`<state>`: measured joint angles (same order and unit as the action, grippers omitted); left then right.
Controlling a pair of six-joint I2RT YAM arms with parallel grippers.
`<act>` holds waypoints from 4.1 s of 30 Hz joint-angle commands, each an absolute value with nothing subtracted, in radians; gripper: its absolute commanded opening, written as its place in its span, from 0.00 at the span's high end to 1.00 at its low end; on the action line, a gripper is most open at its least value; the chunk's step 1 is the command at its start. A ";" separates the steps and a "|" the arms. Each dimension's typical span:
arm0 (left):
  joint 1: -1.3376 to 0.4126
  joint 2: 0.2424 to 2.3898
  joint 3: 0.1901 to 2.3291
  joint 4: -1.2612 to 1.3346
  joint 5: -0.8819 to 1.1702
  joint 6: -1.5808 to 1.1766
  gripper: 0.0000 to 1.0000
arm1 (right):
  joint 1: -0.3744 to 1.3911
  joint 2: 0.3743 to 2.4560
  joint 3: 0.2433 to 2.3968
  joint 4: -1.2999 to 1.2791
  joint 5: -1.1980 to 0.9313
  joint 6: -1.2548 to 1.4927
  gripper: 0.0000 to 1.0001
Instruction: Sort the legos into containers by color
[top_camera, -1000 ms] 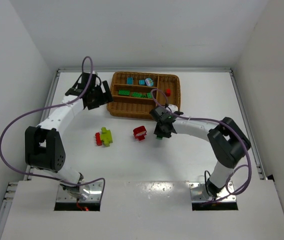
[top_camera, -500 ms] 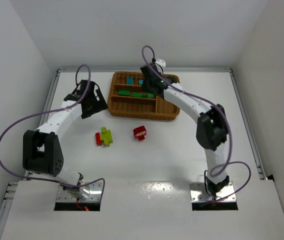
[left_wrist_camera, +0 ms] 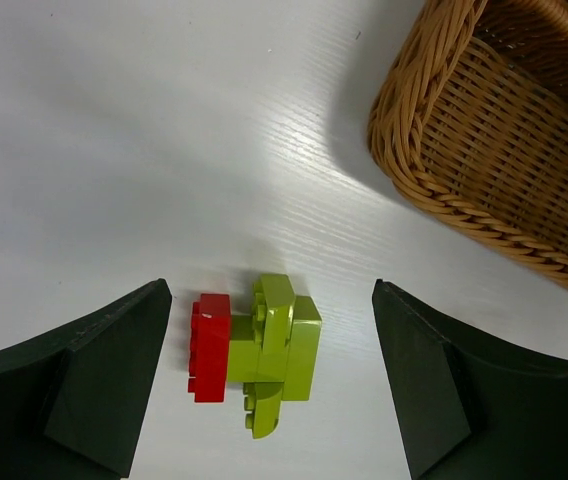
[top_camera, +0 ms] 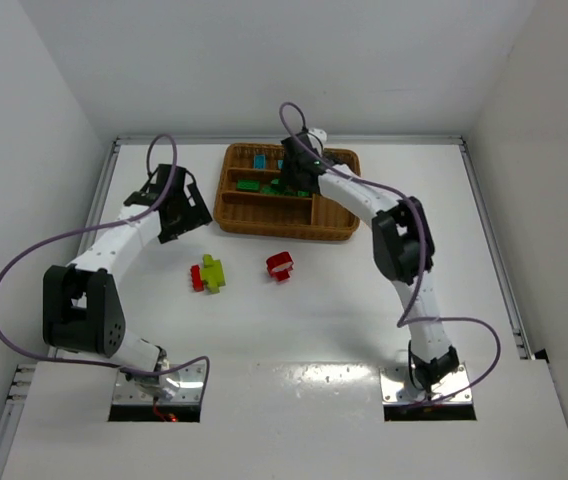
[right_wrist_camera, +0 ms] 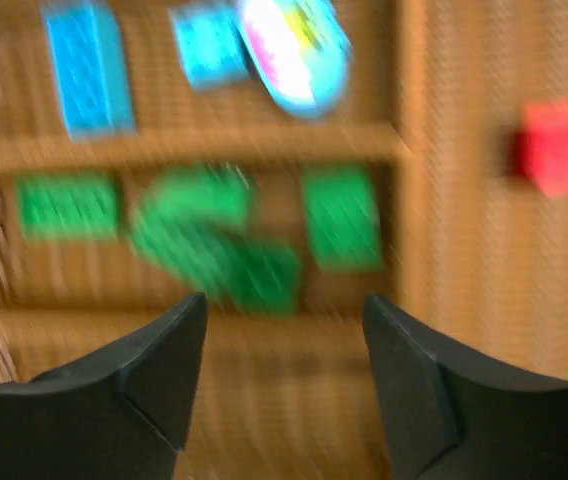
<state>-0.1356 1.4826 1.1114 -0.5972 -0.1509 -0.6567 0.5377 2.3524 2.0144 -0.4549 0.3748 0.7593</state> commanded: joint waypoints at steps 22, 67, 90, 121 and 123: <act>-0.124 1.405 1.081 -0.551 -0.032 -0.578 0.12 | 0.839 1.761 1.319 -0.635 0.109 0.029 0.26; -0.143 1.468 0.999 -0.154 0.923 -0.436 0.08 | 0.540 1.609 1.224 -0.408 -0.533 0.267 0.82; -0.364 1.673 1.167 -0.199 1.272 -0.170 0.20 | 0.385 1.600 1.198 -0.390 -1.045 0.290 0.83; -0.385 1.769 1.301 -0.595 1.428 0.181 1.00 | 0.348 1.569 1.191 -0.290 -0.879 0.367 0.83; -0.376 1.778 1.310 -0.604 1.414 0.181 1.00 | 0.313 1.551 1.180 -0.279 -0.821 0.379 0.83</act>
<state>-0.3836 1.7718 1.2846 -0.5514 1.3808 0.1200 0.3801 1.6039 1.1709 -0.3981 -0.9699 0.3332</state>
